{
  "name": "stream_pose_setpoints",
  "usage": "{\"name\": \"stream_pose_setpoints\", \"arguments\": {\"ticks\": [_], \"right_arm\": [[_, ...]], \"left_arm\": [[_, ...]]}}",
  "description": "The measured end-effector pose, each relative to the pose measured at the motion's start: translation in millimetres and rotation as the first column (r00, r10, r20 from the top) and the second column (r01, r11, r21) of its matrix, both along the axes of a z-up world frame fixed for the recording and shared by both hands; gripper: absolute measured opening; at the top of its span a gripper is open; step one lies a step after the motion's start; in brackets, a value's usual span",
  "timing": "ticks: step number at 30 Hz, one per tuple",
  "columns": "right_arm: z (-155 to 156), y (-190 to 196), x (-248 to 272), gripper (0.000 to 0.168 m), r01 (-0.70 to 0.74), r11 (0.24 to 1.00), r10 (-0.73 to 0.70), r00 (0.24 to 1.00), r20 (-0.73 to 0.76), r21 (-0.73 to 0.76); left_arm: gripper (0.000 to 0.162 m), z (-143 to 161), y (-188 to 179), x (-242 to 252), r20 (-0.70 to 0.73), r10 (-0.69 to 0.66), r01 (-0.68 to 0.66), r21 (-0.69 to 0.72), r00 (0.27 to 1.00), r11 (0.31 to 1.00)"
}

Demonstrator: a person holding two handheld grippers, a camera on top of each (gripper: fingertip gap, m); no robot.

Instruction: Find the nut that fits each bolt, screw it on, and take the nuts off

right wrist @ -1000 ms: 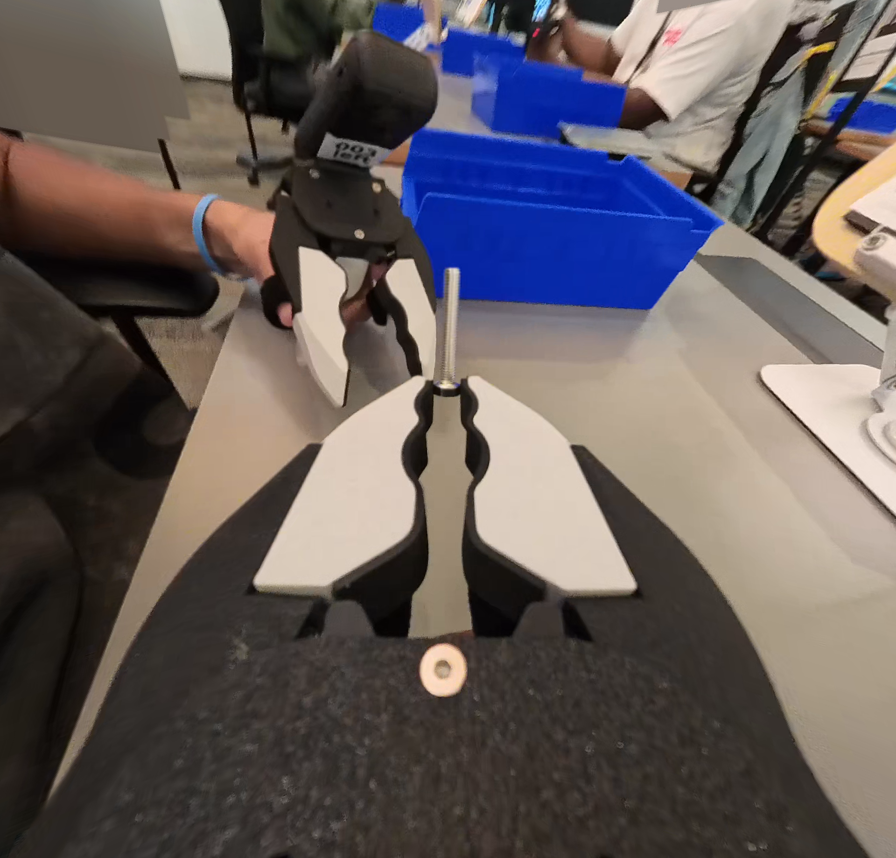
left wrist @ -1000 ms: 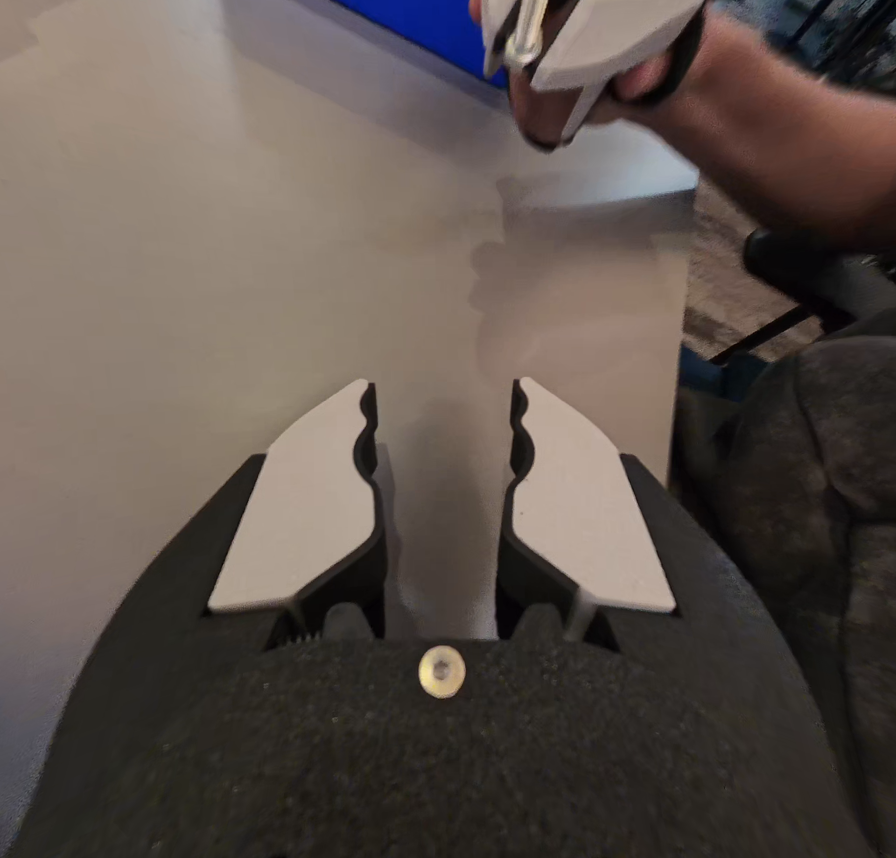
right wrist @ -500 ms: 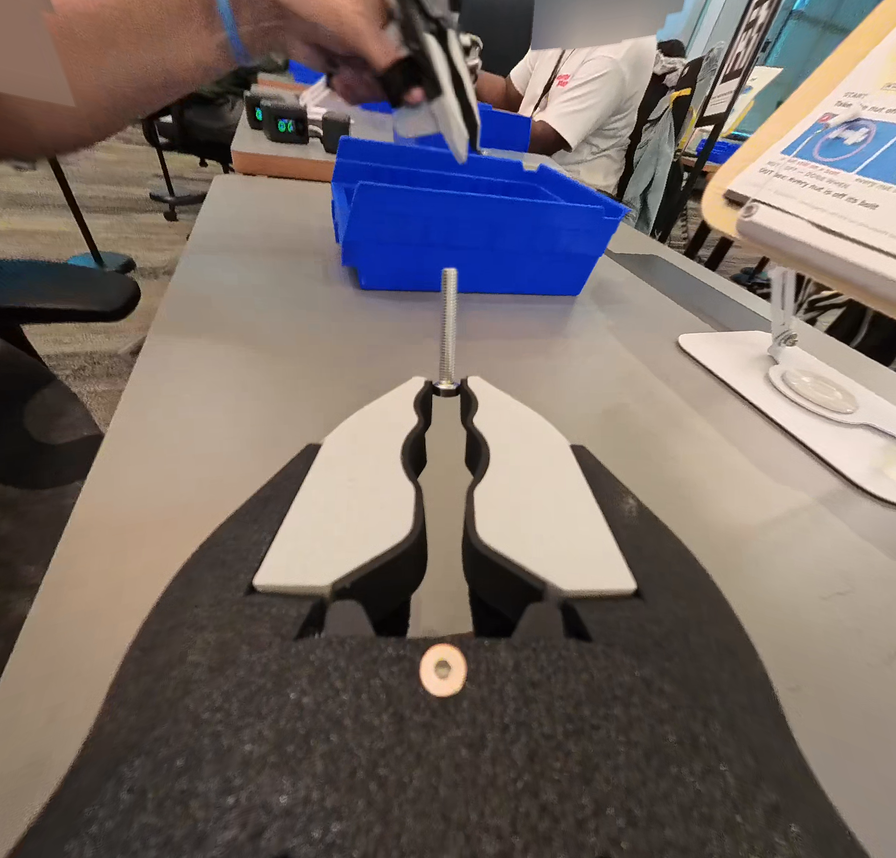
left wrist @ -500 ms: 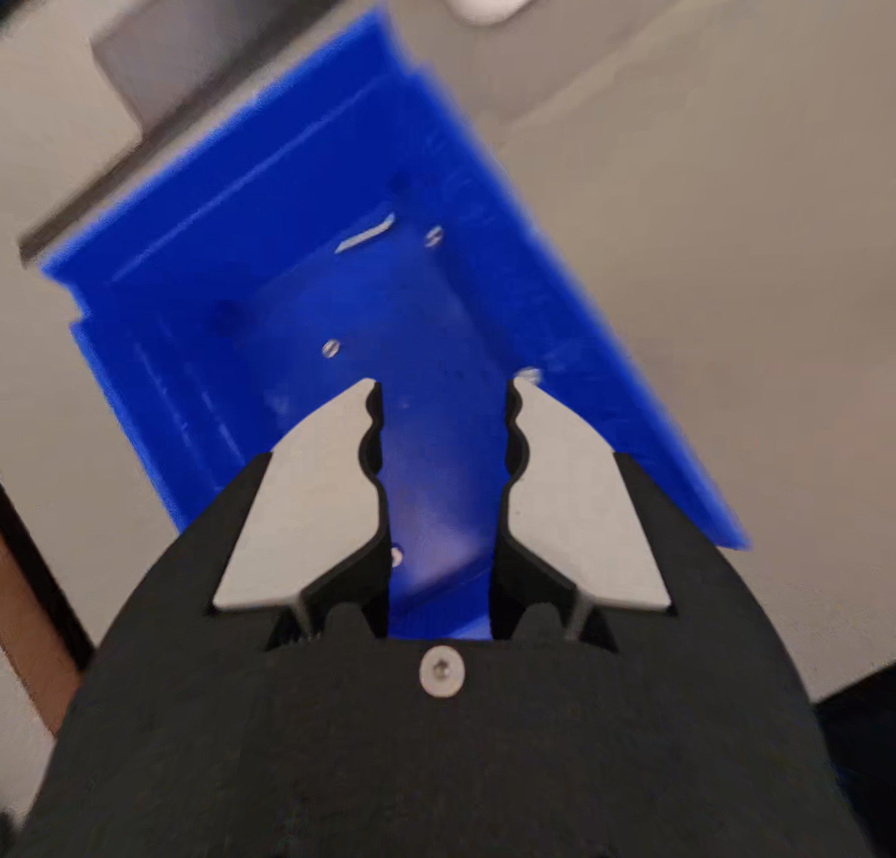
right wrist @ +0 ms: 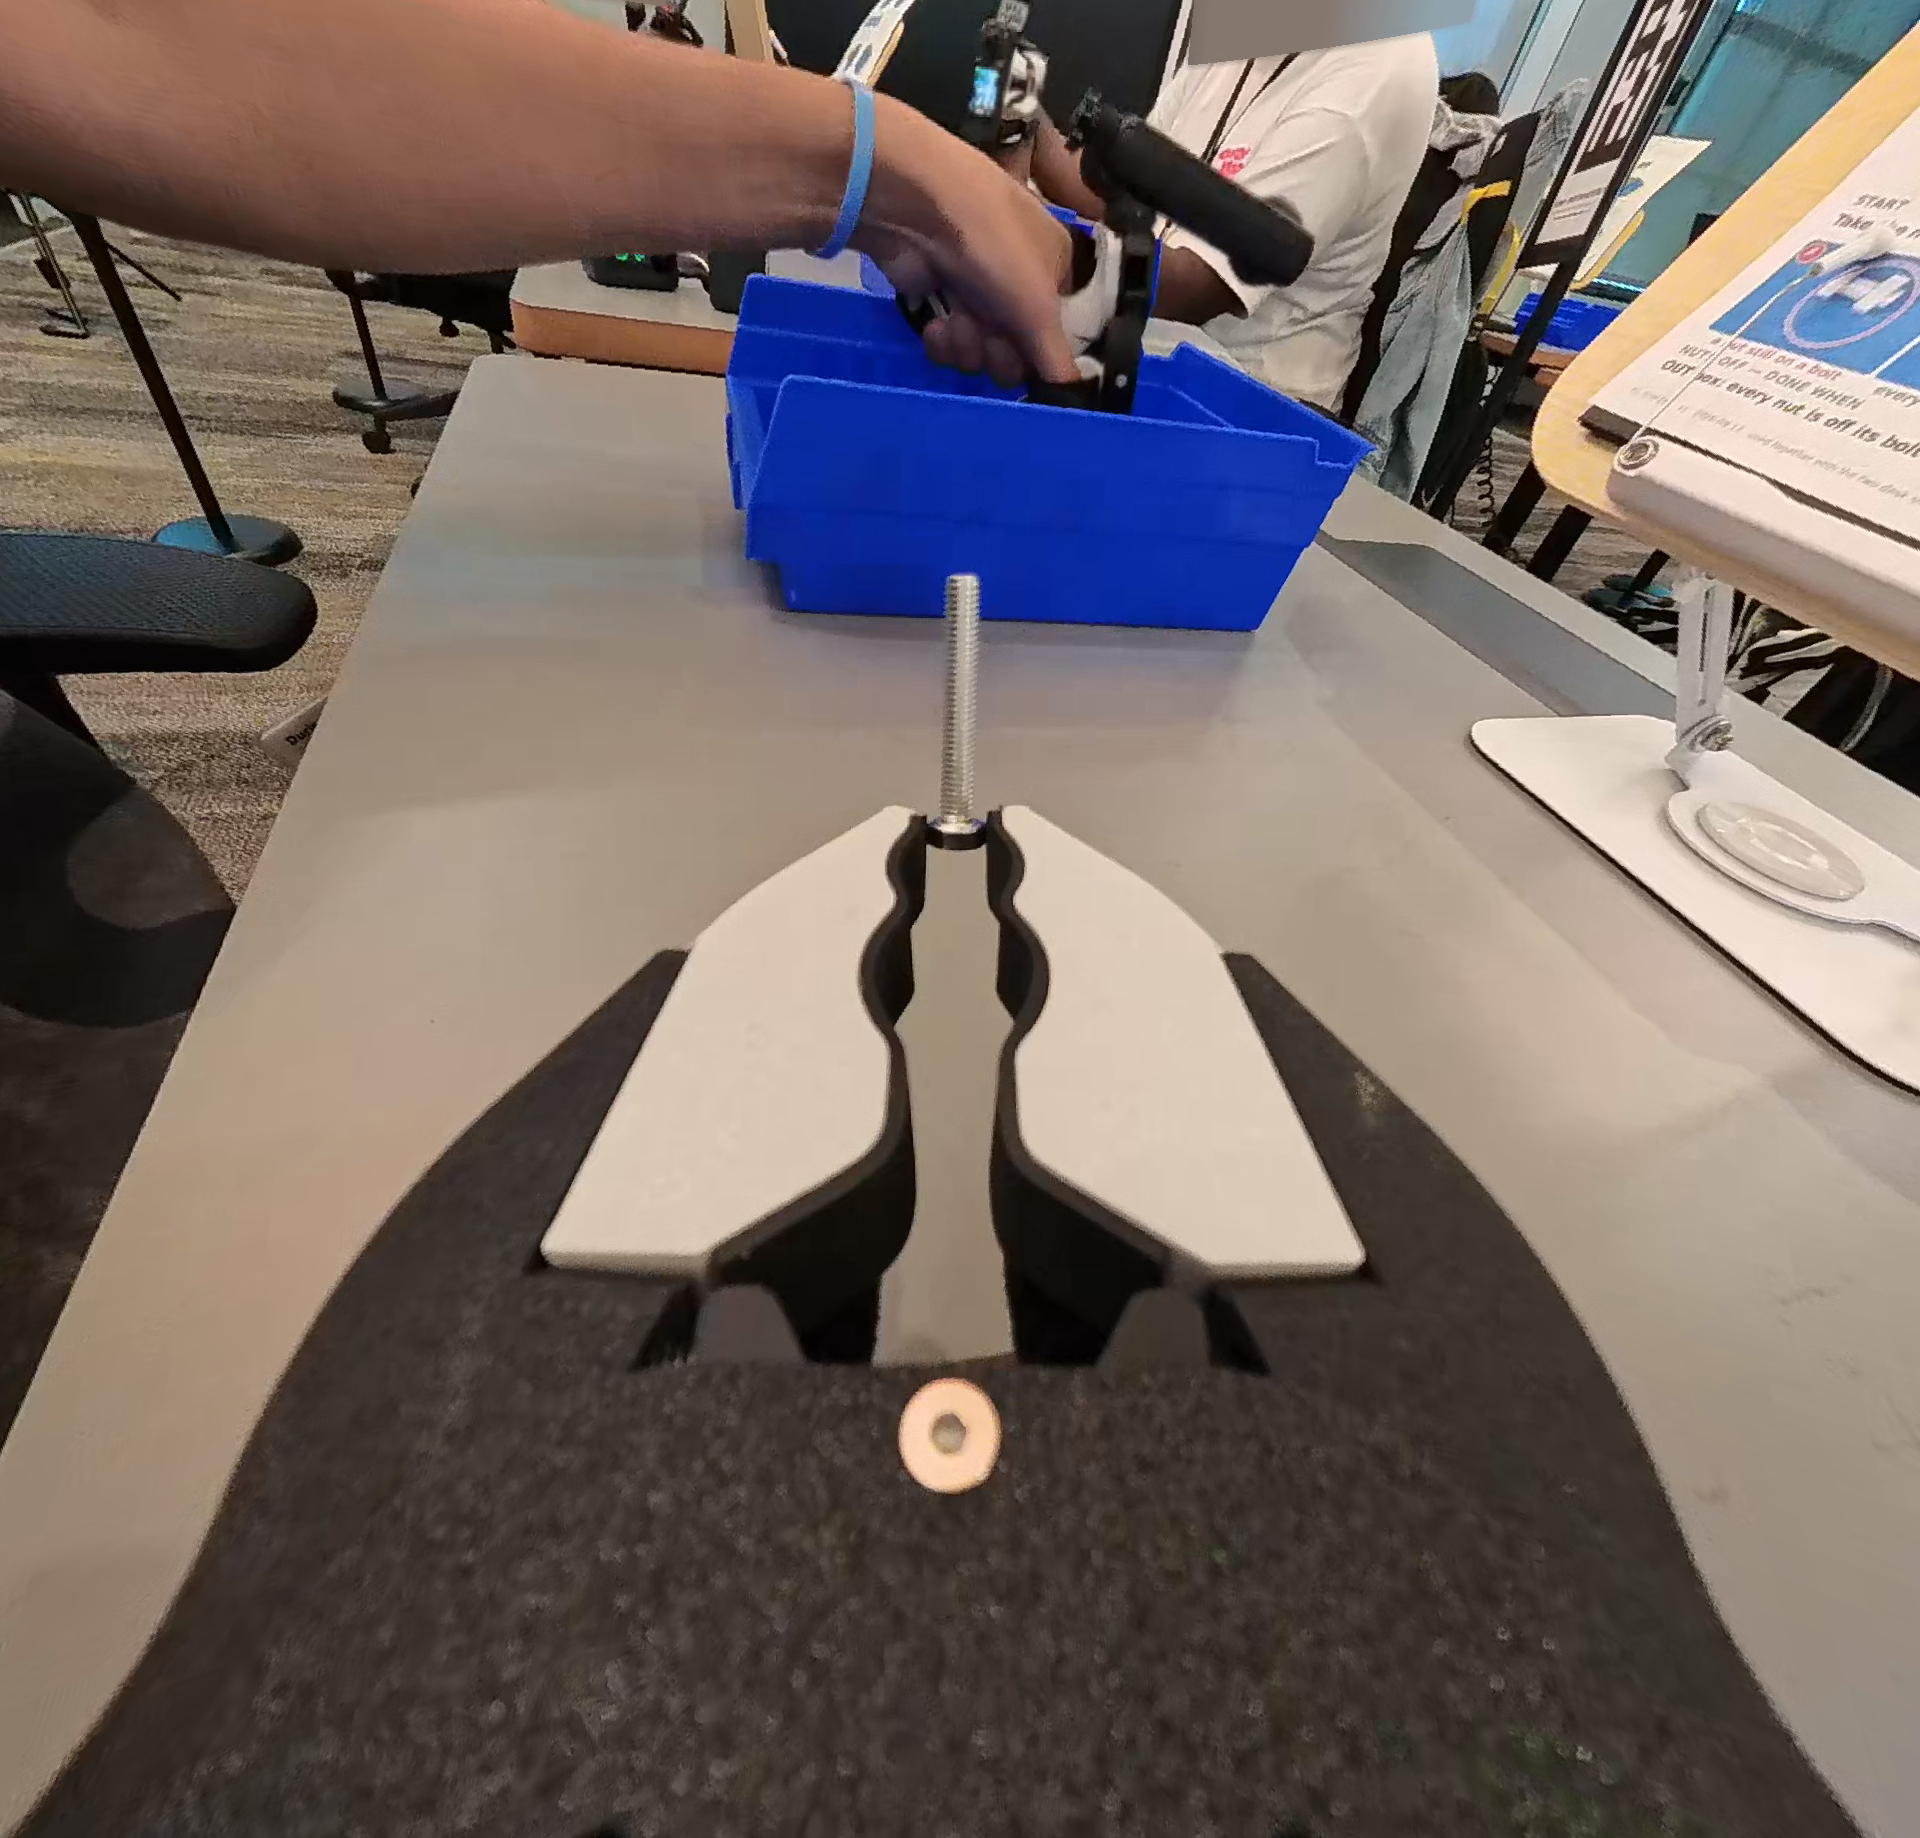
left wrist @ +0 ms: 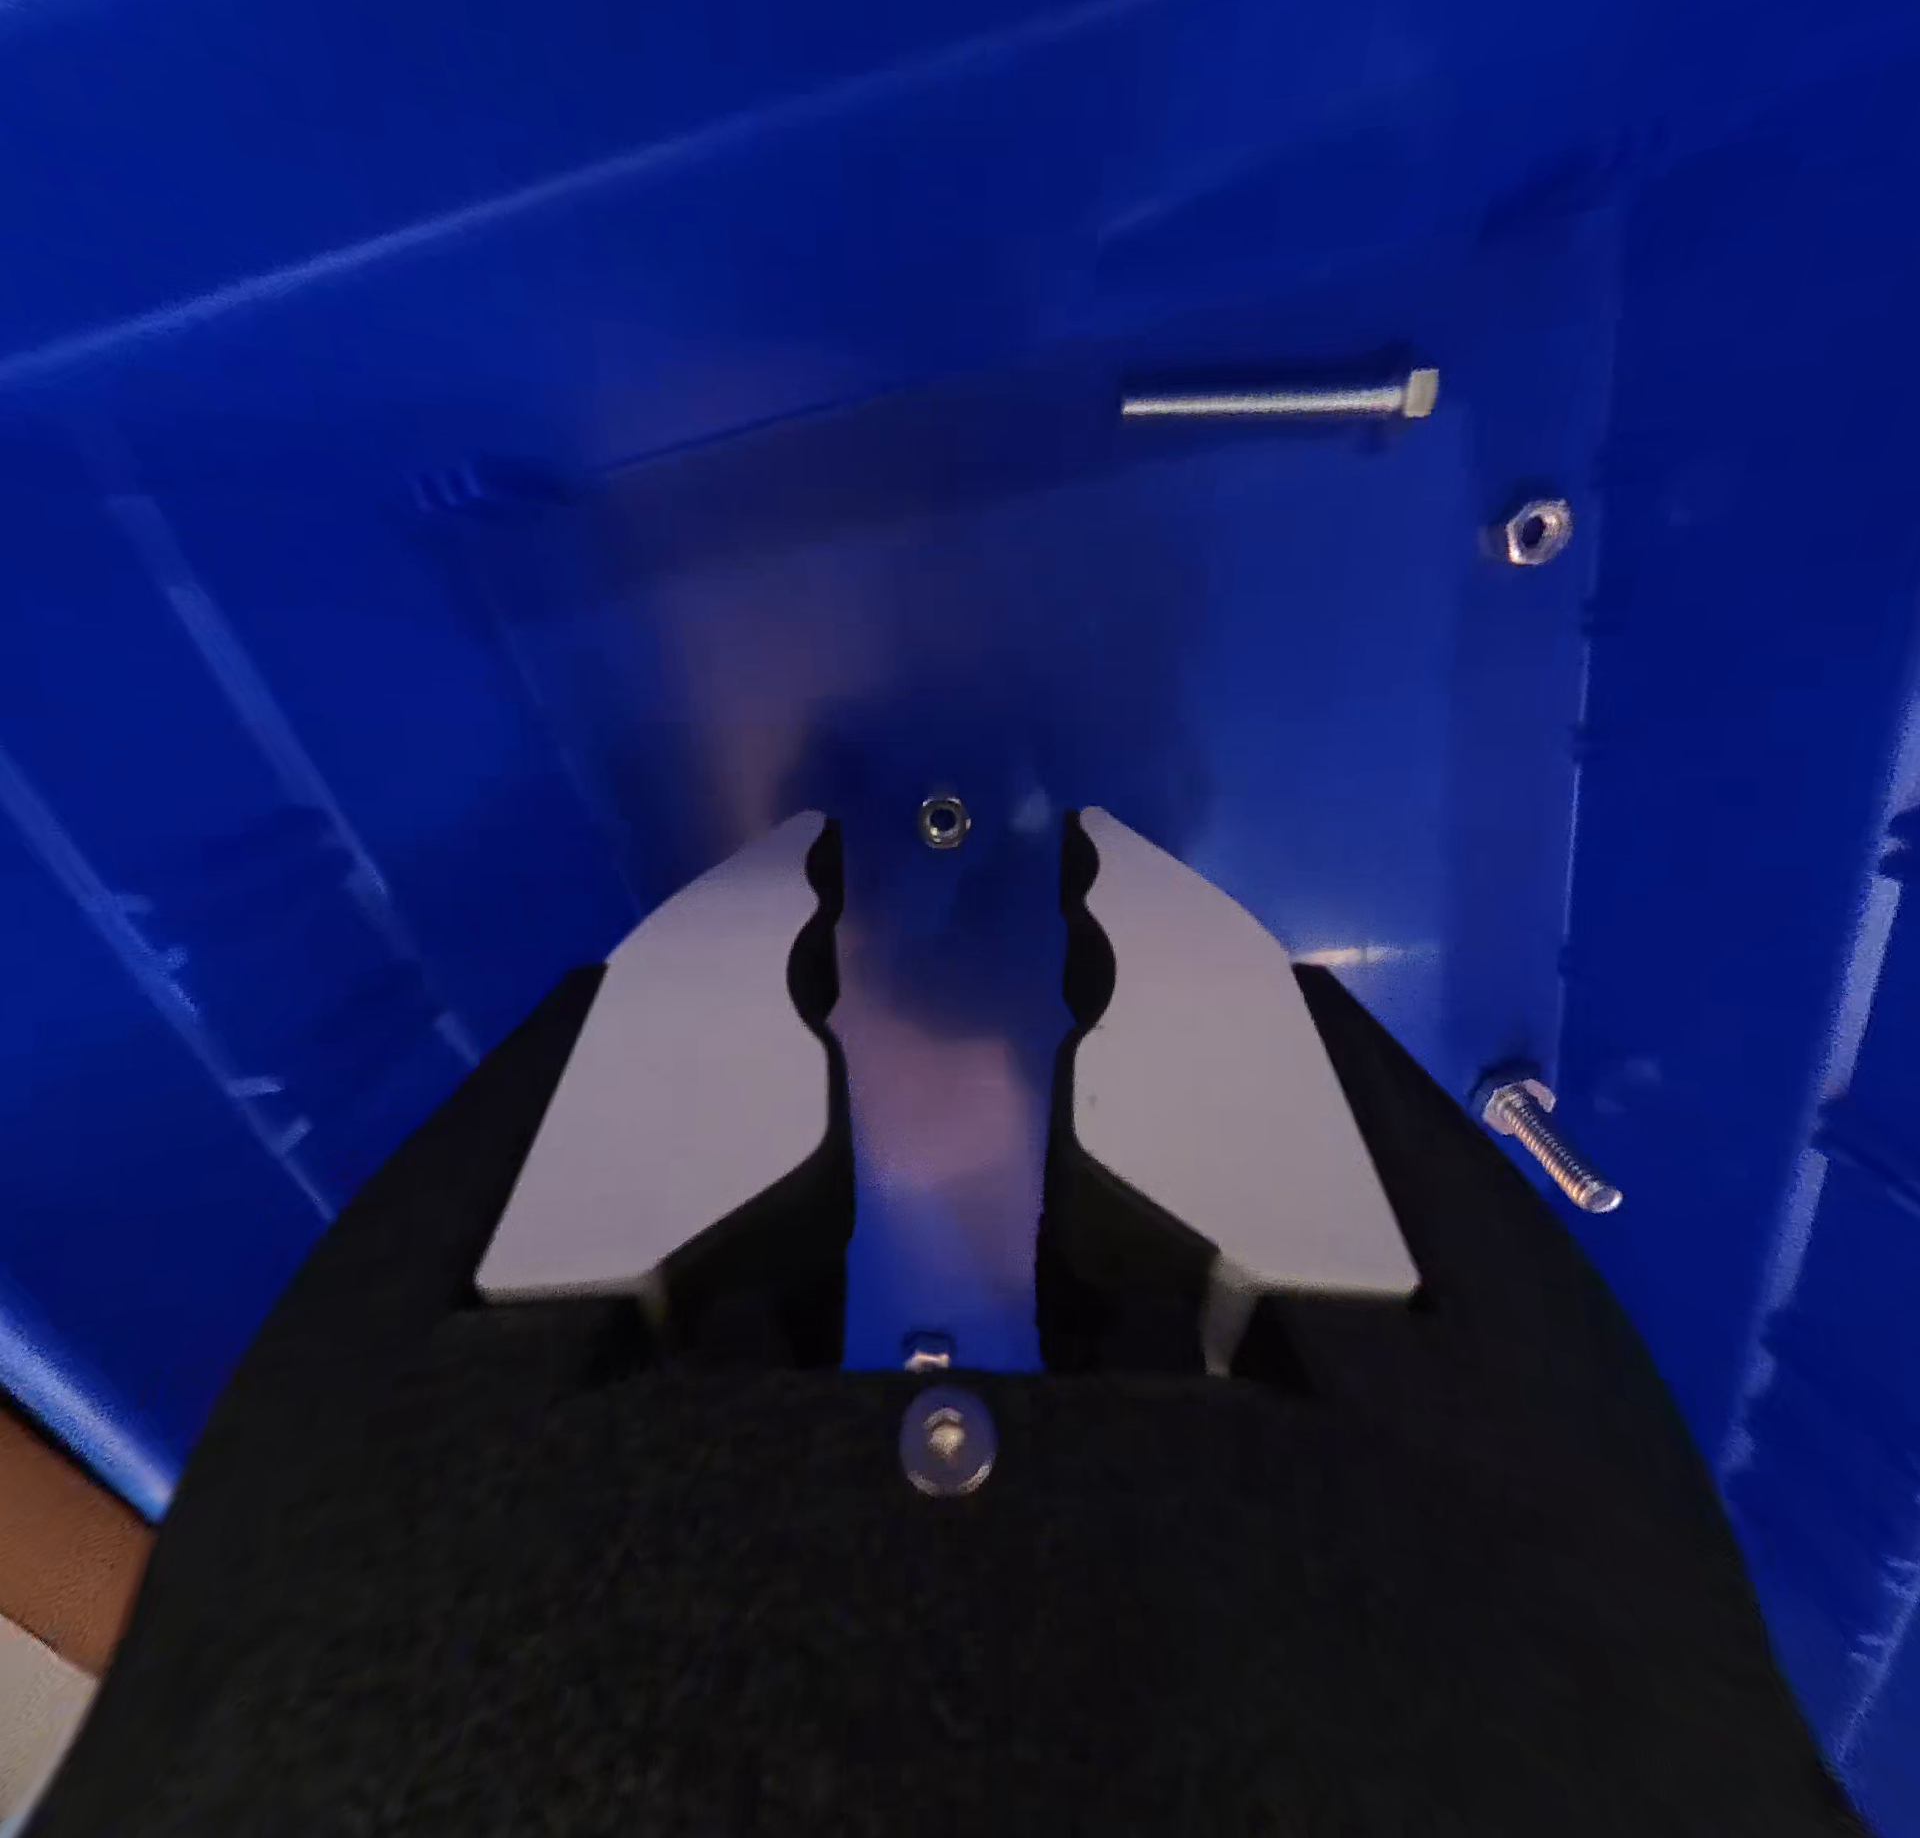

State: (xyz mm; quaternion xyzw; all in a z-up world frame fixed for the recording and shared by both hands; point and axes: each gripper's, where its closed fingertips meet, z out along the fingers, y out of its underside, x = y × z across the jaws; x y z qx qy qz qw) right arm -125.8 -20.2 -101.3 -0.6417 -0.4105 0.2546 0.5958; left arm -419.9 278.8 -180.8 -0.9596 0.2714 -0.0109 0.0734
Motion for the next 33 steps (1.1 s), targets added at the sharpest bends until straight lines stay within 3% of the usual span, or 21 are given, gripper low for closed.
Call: {"name": "stream_pose_setpoints", "arguments": {"ticks": [15, 19, 22, 28, 30, 33], "right_arm": [[-2, -5, -6, 0.011, -0.029, 1.000, 0.029, 0.999, 0.020, 0.003], [-4, -6, -8, 0.011, -0.037, 0.999, 0.037, 0.999, 0.035, 0.004], [-4, -6, -8, 0.011, -0.037, 0.999, 0.037, 0.999, 0.036, 0.007], [-3, -6, -7, 0.011, -0.030, 1.000, 0.029, 0.999, 0.035, 0.008], [-4, -3, -6, 0.011, -0.012, 1.000, 0.011, 0.999, 0.035, 0.003], [-4, 7, -4, 0.011, 0.039, 0.999, -0.039, 0.999, 0.025, -0.018]], "left_arm": [[0.033, -7, 8, -7, 0.058, 0.218, -0.217, -0.028, 0.974, 0.976], [0.031, -9, 6, -8, -0.006, 0.201, -0.201, -0.014, 0.980, 0.980], [0.010, -9, 3, -4, -0.026, 0.183, -0.183, -0.013, 0.983, 0.983], [0.010, -7, -10, 0, -0.054, 0.109, -0.113, -0.065, 0.993, 0.992], [0.010, 4, -18, 7, -0.018, 0.057, -0.058, -0.074, 0.998, 0.996], [0.010, 49, -35, 40, 0.112, -0.052, 0.054, -0.009, 0.992, 0.999]]}}
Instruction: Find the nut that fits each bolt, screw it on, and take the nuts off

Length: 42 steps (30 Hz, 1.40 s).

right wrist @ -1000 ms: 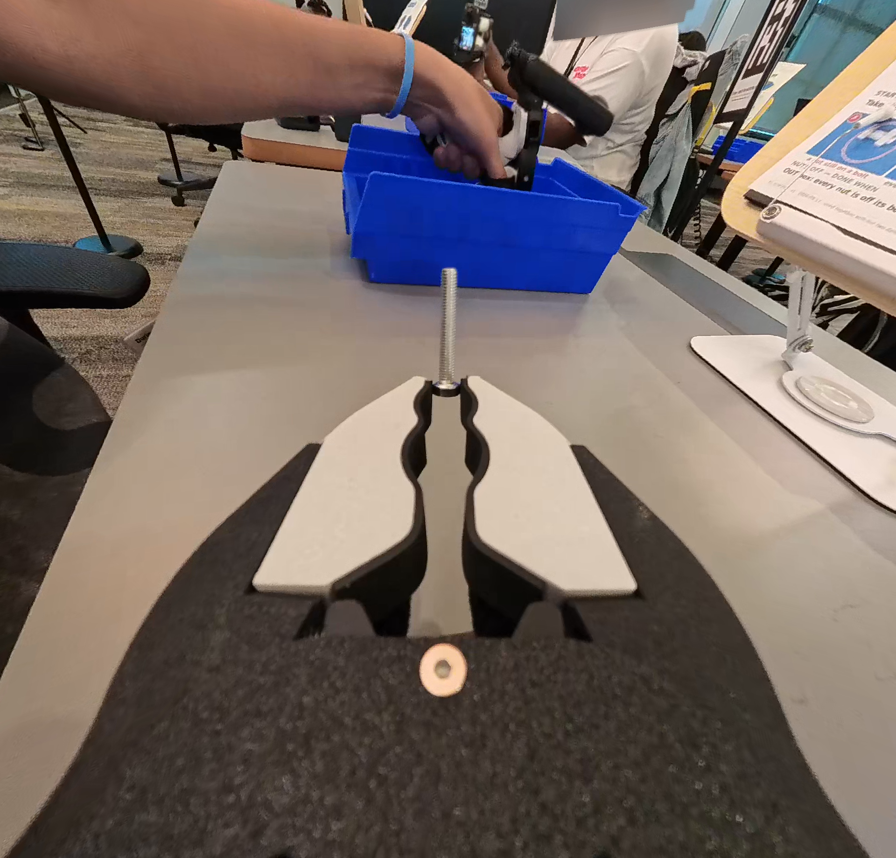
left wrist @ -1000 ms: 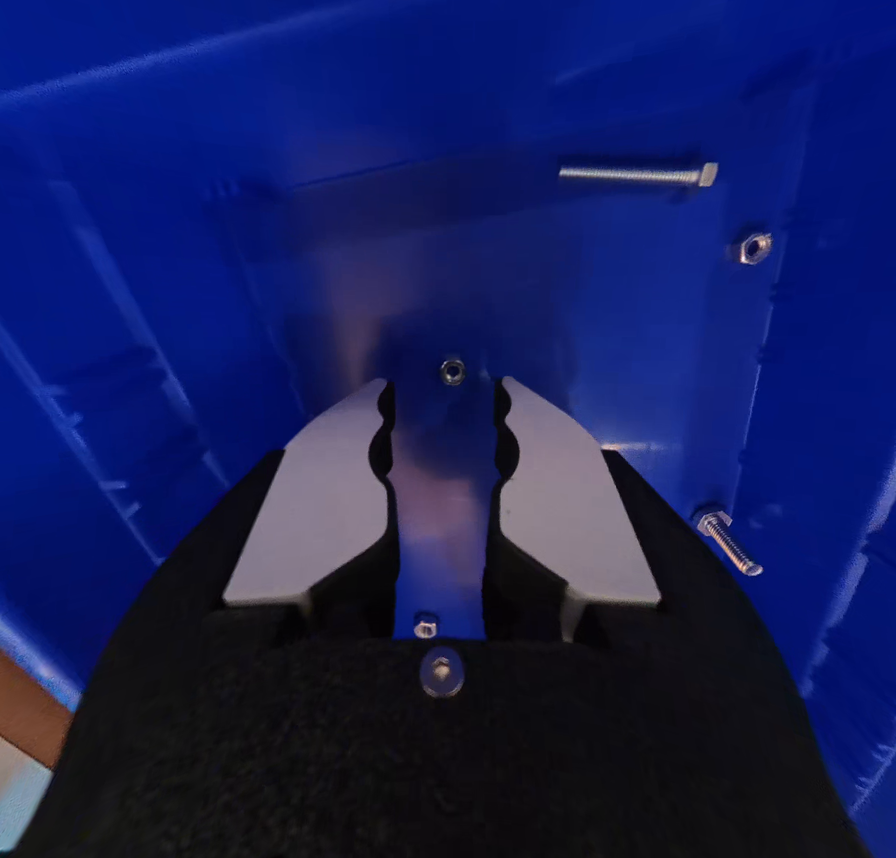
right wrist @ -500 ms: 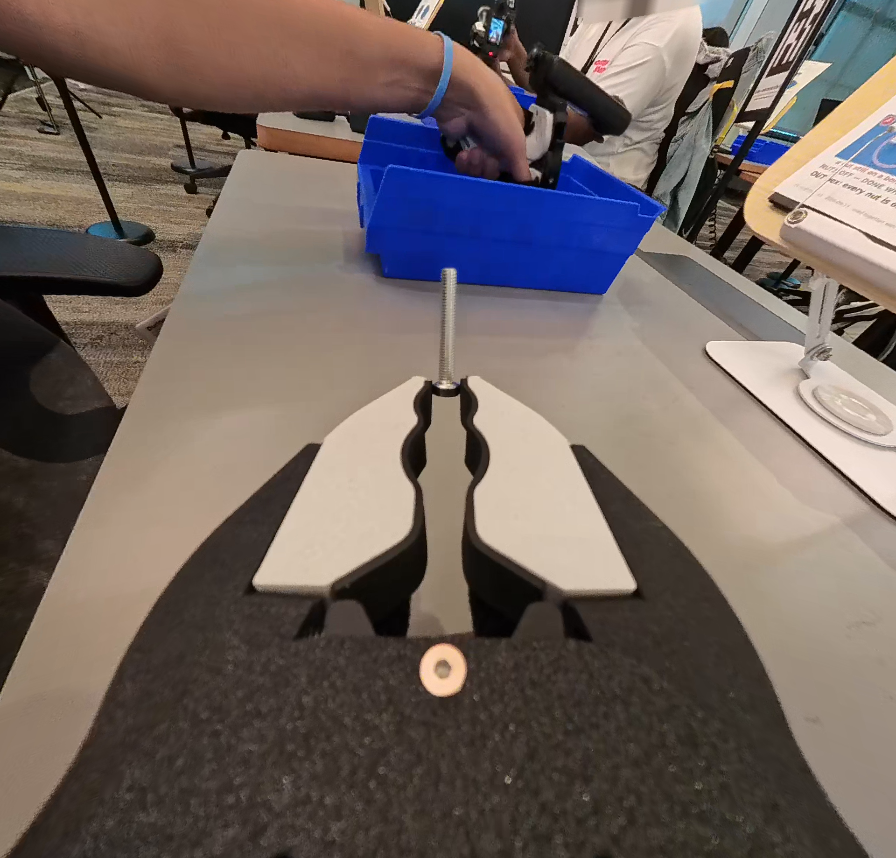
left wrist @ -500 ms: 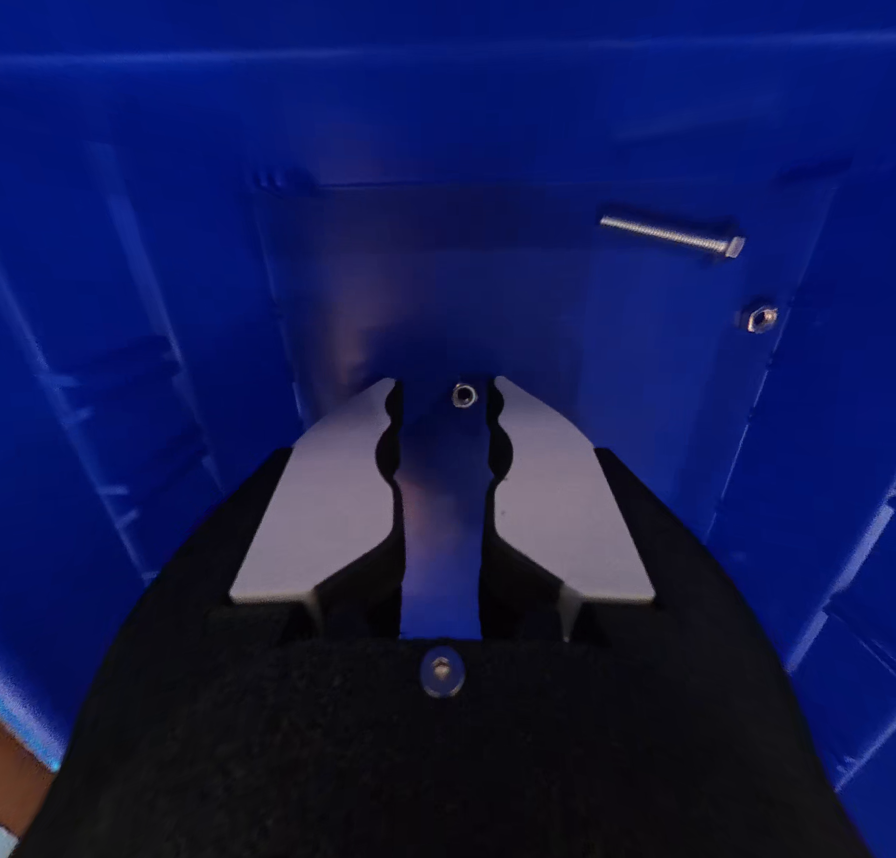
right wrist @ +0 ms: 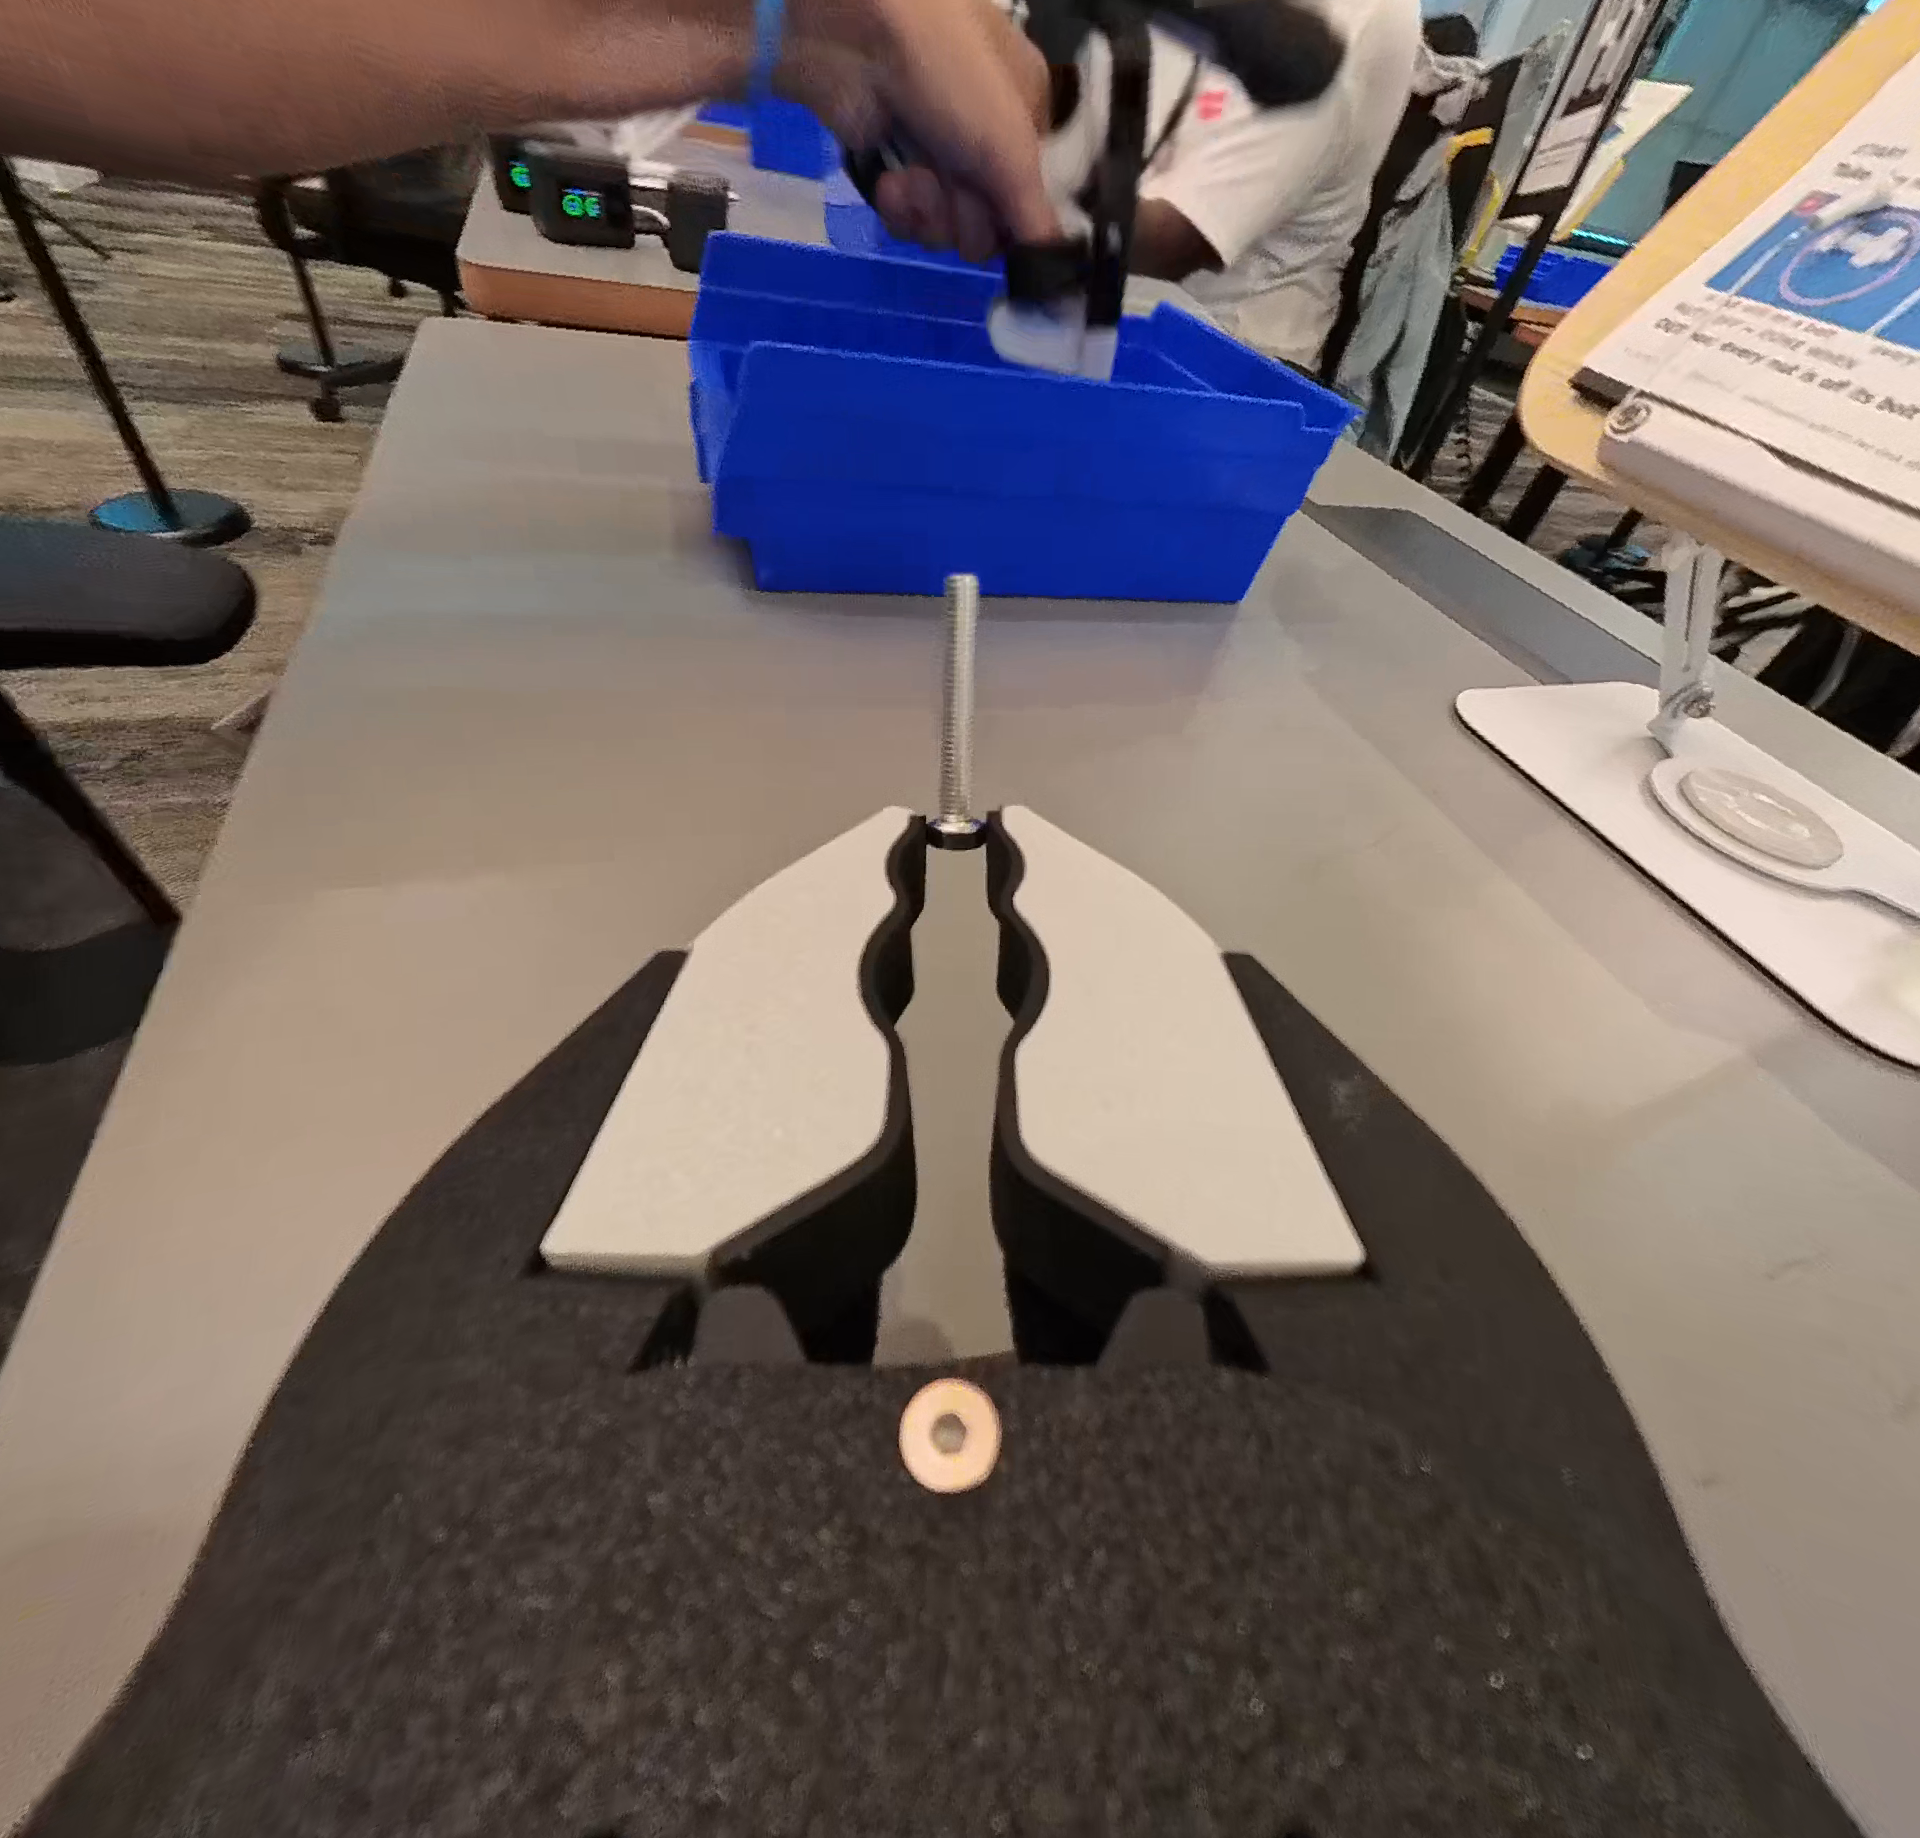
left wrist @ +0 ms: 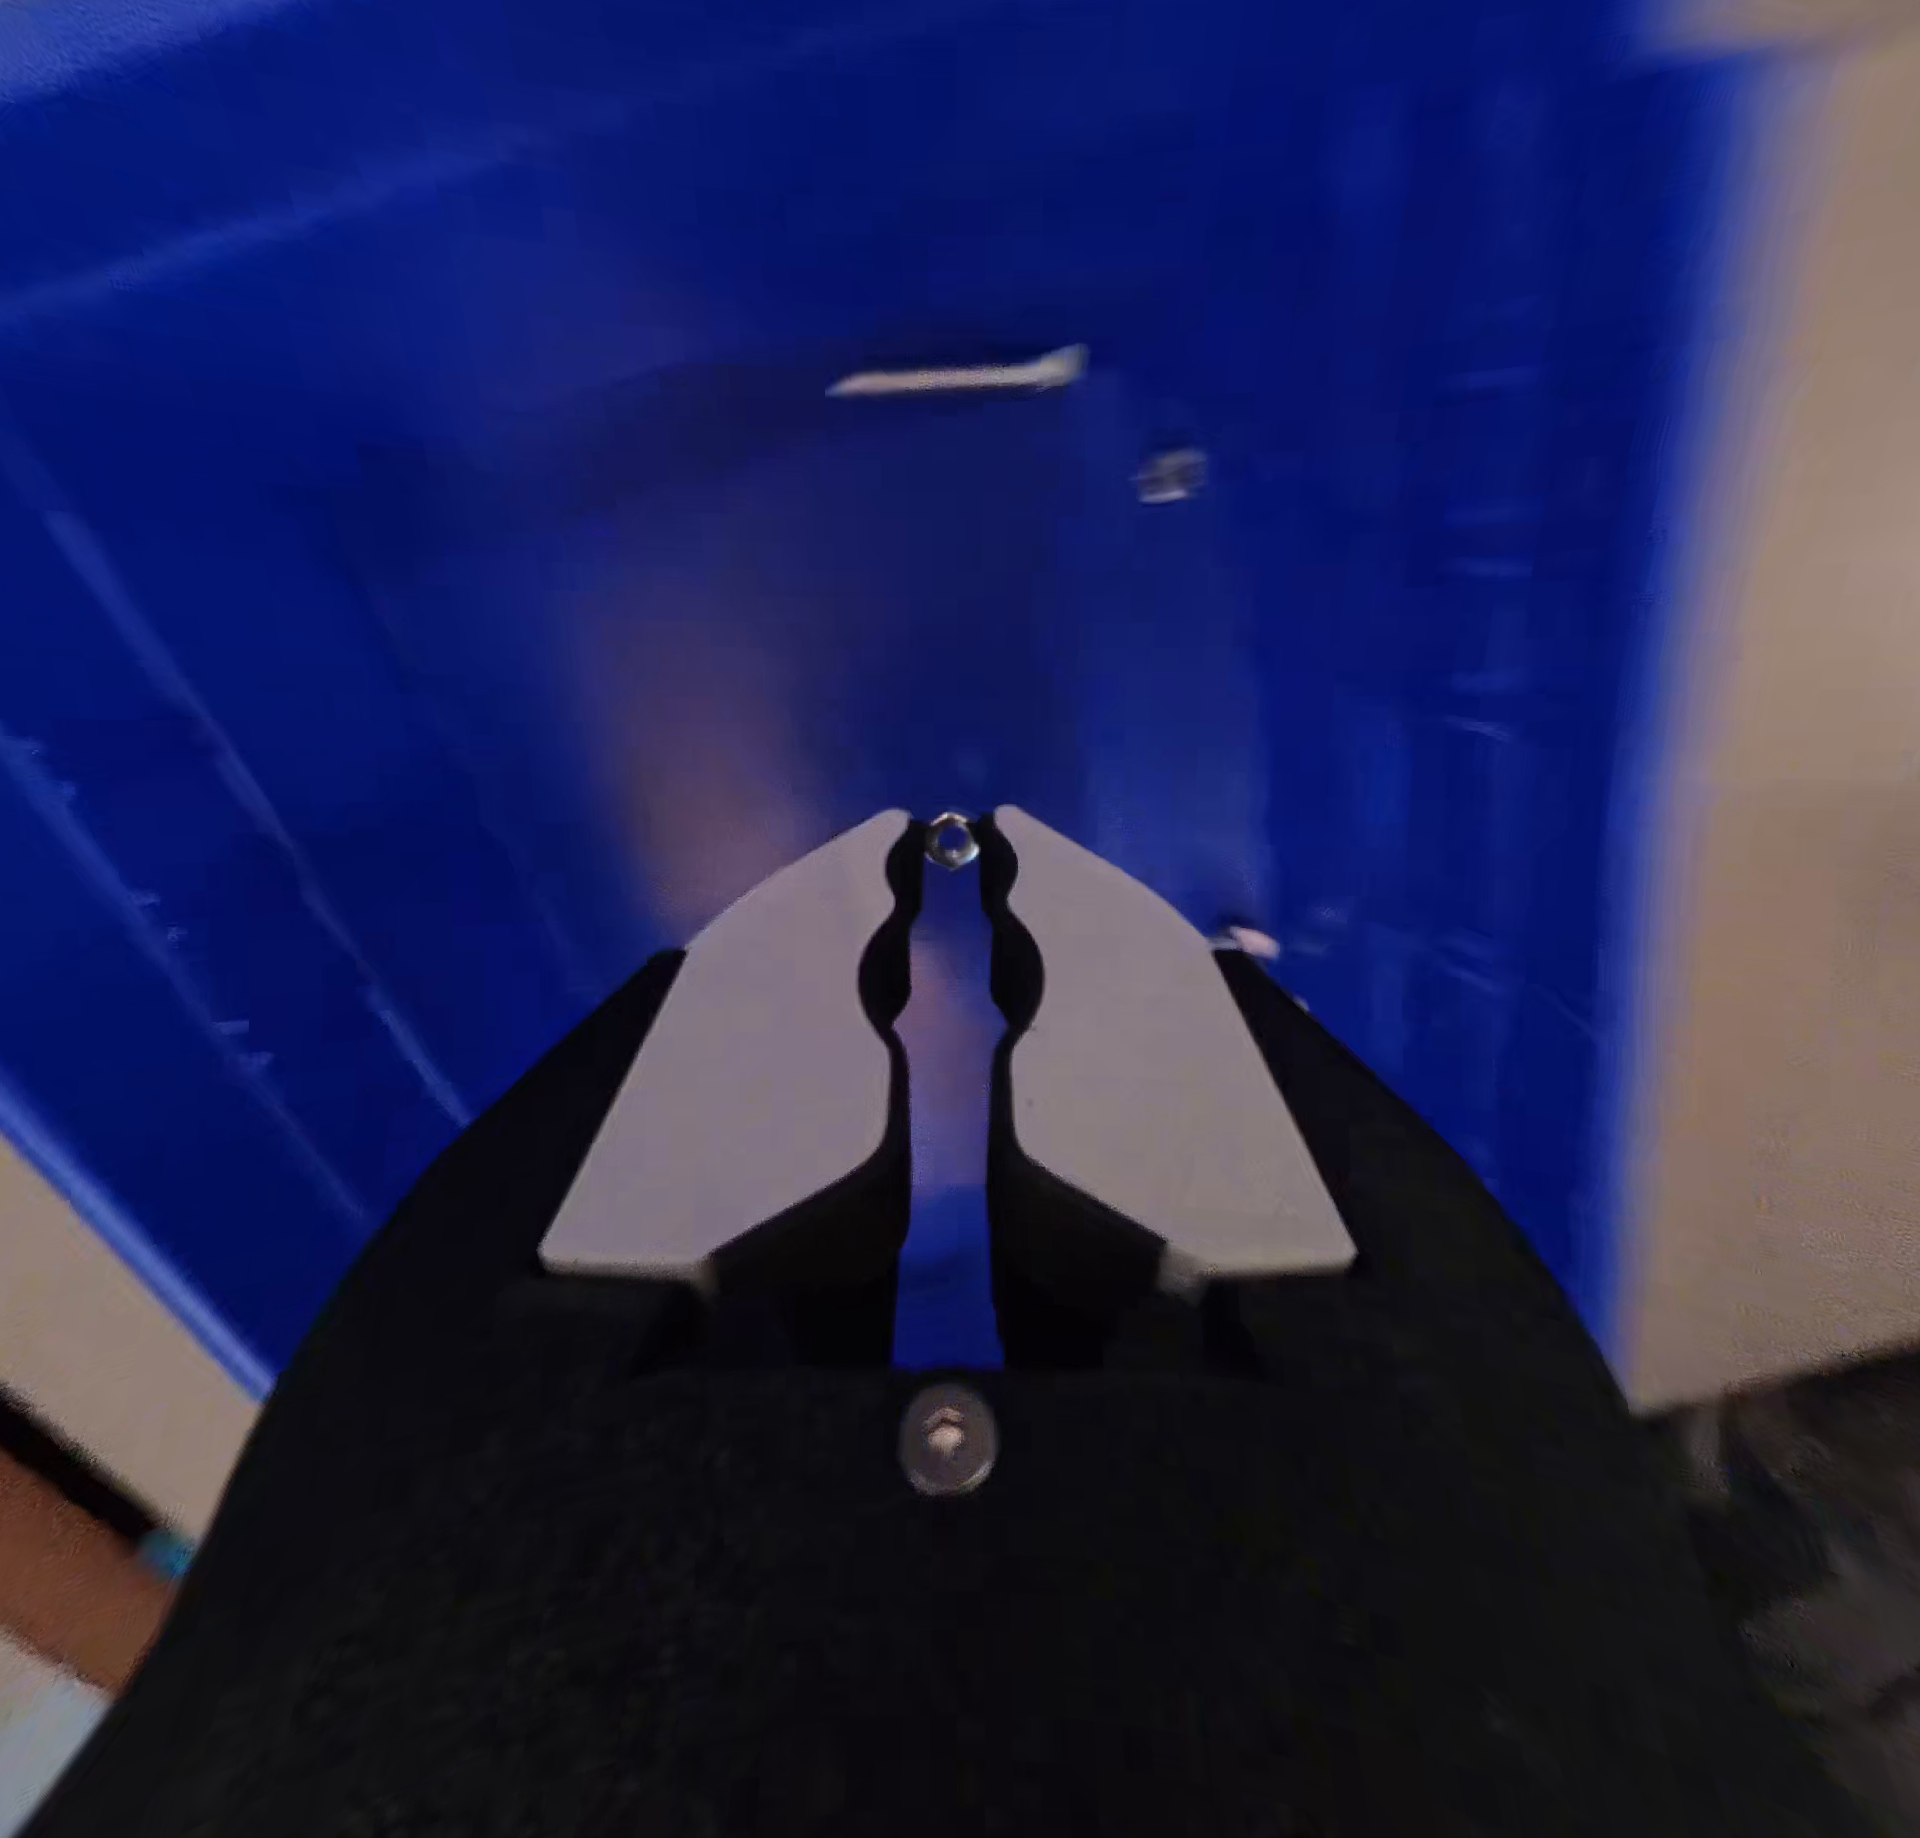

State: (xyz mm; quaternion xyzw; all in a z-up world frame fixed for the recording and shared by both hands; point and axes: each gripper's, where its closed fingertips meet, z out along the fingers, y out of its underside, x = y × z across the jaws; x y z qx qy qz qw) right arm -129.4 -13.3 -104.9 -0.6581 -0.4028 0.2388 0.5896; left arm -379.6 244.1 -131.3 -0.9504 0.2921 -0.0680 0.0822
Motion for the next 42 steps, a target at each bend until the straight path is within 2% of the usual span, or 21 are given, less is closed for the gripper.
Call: {"name": "stream_pose_setpoints", "arguments": {"ticks": [2, 5, 8, 12, 15, 19, 36, 42], "right_arm": [[-1, 12, 2, 0.011, 0.069, 0.998, -0.069, 0.997, 0.018, 0.000], [-6, 30, 2, 0.011, 0.164, 0.986, -0.163, 0.984, 0.072, -0.011], [-8, 40, 2, 0.011, 0.249, 0.967, -0.256, 0.950, 0.178, 0.056], [-8, 42, 2, 0.011, 0.314, 0.941, -0.335, 0.914, 0.231, 0.124], [-3, 44, 10, 0.011, 0.352, 0.927, -0.372, 0.906, 0.200, 0.129], [-5, 49, 22, 0.011, 0.391, 0.913, -0.407, 0.892, 0.198, 0.115], [-8, 53, 28, 0.011, 0.419, 0.903, -0.429, 0.881, 0.200, 0.092], [-2, 54, 38, 0.011, 0.468, 0.850, -0.521, 0.811, 0.264, 0.241]], "left_arm": [[0.010, 40, -30, 47, 0.171, -0.130, 0.126, 0.031, 0.977, 0.991], [0.010, 79, -96, 121, 0.320, -0.382, 0.381, 0.069, 0.867, 0.922], [0.010, 85, -156, 174, 0.356, -0.557, 0.573, 0.068, 0.751, 0.817], [0.010, 71, -198, 225, 0.448, -0.568, 0.633, 0.005, 0.690, 0.774], [0.010, 60, -205, 246, 0.450, -0.564, 0.628, 0.010, 0.692, 0.778], [0.010, 59, -205, 262, 0.507, -0.521, 0.601, 0.007, 0.687, 0.799], [0.010, 56, -204, 269, 0.503, -0.505, 0.566, 0.037, 0.702, 0.823], [0.010, 57, -205, 270, 0.511, -0.504, 0.558, 0.056, 0.696, 0.828]]}}
